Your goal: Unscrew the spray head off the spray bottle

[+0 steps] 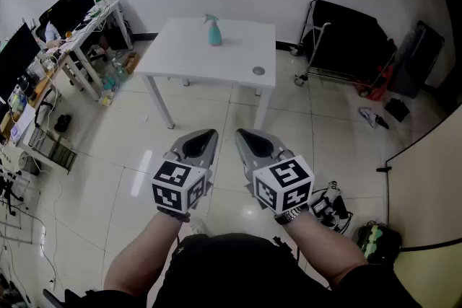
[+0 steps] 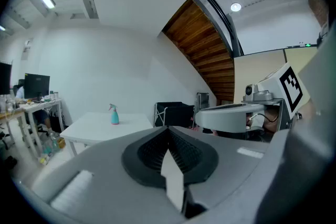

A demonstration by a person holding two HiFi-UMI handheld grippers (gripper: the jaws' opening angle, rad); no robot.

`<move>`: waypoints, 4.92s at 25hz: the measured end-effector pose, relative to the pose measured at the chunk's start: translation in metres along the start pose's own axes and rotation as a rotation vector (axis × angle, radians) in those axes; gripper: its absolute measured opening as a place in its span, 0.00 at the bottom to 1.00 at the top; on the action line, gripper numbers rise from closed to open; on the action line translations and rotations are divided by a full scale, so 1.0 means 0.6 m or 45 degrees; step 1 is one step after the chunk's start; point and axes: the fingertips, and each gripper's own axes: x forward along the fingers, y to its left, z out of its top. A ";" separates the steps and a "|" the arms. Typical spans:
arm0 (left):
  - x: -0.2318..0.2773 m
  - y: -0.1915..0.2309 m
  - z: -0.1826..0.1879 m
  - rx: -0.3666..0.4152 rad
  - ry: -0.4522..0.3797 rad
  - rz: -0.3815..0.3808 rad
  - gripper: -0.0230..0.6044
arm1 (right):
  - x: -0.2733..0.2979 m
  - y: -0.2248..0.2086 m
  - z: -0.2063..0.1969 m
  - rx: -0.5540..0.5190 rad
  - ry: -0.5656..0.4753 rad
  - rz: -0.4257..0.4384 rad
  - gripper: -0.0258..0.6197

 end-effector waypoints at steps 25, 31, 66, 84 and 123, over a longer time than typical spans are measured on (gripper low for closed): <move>0.058 0.130 0.013 -0.032 -0.014 -0.046 0.06 | 0.140 -0.024 0.014 -0.006 0.032 -0.051 0.03; 0.078 0.187 0.023 -0.035 -0.013 -0.066 0.06 | 0.198 -0.031 0.024 -0.005 0.039 -0.077 0.03; 0.128 0.345 0.033 -0.048 -0.005 -0.122 0.06 | 0.360 -0.042 0.044 -0.012 0.065 -0.152 0.03; 0.277 0.364 0.056 -0.046 0.044 -0.068 0.06 | 0.415 -0.185 0.059 0.030 0.072 -0.104 0.03; 0.457 0.402 0.085 -0.078 0.089 0.139 0.06 | 0.505 -0.348 0.080 0.018 0.121 0.112 0.03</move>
